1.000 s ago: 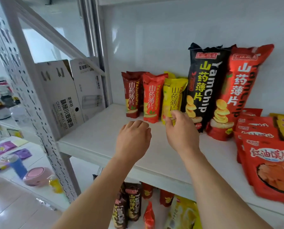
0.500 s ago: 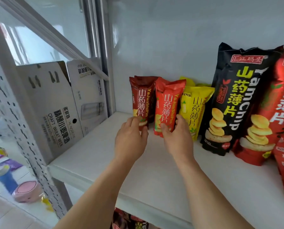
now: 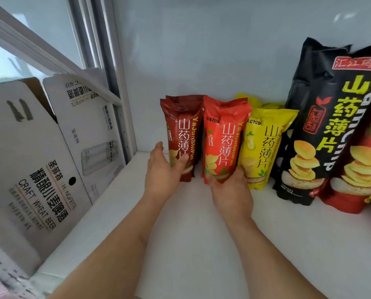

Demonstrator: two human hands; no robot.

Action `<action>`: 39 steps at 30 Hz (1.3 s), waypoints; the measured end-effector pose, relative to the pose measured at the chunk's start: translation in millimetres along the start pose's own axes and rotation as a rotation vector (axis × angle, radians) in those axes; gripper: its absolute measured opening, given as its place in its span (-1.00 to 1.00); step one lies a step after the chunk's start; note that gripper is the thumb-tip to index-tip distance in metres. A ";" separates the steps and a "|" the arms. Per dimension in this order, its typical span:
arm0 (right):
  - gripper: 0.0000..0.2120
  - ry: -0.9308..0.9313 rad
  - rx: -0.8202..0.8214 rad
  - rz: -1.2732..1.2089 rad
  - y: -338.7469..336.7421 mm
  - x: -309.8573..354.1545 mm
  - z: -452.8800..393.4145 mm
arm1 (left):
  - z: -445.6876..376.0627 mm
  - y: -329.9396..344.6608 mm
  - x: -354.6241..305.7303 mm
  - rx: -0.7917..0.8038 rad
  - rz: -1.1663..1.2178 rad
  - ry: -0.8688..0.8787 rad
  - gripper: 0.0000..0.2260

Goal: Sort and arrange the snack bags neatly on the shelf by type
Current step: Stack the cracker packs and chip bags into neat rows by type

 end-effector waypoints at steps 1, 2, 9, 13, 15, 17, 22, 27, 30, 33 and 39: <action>-0.20 0.011 -0.008 0.006 0.7 0.8 -0.7 | -3.3 -0.2 1.1 0.021 0.007 0.007 -0.17; -0.20 0.022 -0.014 0.016 1.4 1.8 -1.7 | -6.0 0.1 1.5 0.043 0.020 0.013 -0.15; -0.22 0.078 -0.032 0.126 6.1 14.5 -5.3 | -17.9 6.9 1.1 0.136 0.148 -0.004 -0.15; -0.35 0.050 -0.018 0.197 9.2 16.4 -3.2 | -21.8 1.9 6.4 0.167 0.132 0.029 -0.31; -0.37 0.029 -0.013 0.215 10.9 16.2 -2.4 | -23.7 -1.9 7.6 0.183 0.139 0.037 -0.33; -0.38 0.015 -0.015 0.214 12.3 16.6 -2.1 | -24.4 -4.2 7.4 0.191 0.142 0.035 -0.33; -0.28 0.000 -0.008 0.192 15.8 16.0 -4.0 | -23.9 -5.2 7.3 0.196 0.127 0.020 -0.30; -0.14 -0.075 -0.217 0.234 -7.5 29.0 5.5 | -26.5 -8.2 7.8 0.234 0.133 -0.015 -0.21; -0.31 -0.295 -0.436 0.179 -37.0 57.3 0.8 | -27.0 -8.4 10.5 0.270 0.130 -0.055 -0.18; -0.37 -0.468 -0.457 0.201 -62.1 88.4 -19.6 | -25.0 -7.6 13.9 0.308 0.112 -0.071 -0.21; -0.34 -0.554 -0.205 0.437 -66.3 114.4 -54.8 | -24.4 -7.8 14.9 0.312 0.100 -0.064 -0.26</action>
Point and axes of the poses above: each hand's wrist, its own z-axis away from the middle knuckle, its own y-axis out of the palm, x = y × z, the point moved 3 cm from there along -z, towards the middle knuckle, and after that the axes turned 4 degrees about z, right-handed, at the moved point
